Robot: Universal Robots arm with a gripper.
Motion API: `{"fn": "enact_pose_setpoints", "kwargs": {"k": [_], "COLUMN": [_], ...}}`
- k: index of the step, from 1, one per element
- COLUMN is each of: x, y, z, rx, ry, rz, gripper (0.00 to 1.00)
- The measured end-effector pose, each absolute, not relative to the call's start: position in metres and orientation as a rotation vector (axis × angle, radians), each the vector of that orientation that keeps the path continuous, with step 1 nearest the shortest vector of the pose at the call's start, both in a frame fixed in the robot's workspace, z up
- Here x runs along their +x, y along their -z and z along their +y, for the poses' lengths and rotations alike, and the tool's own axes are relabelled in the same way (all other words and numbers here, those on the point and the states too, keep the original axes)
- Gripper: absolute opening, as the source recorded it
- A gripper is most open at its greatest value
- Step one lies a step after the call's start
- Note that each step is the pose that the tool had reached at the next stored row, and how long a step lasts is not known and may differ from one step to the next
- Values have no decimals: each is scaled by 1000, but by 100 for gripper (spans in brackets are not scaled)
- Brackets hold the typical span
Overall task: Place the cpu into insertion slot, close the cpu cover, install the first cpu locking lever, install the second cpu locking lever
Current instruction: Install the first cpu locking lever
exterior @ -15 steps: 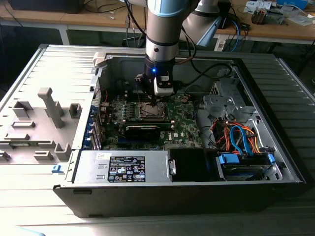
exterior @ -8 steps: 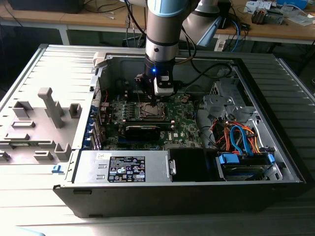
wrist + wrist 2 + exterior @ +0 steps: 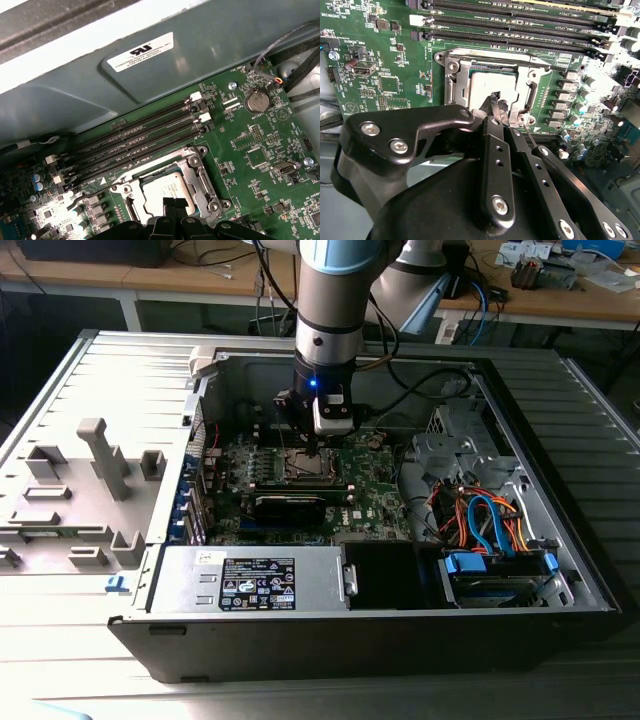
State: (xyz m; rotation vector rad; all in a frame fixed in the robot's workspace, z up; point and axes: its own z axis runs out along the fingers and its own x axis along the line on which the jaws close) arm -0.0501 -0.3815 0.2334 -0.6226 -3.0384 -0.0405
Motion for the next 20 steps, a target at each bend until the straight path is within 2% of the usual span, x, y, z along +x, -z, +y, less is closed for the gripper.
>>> {"fn": "enact_pose_setpoints", "kwargs": {"k": [20], "x": [-50], "y": [-233], "z": [-381], "rx": [-605], "ry": [40], "rz": [-3042], "gripper": [11]}}
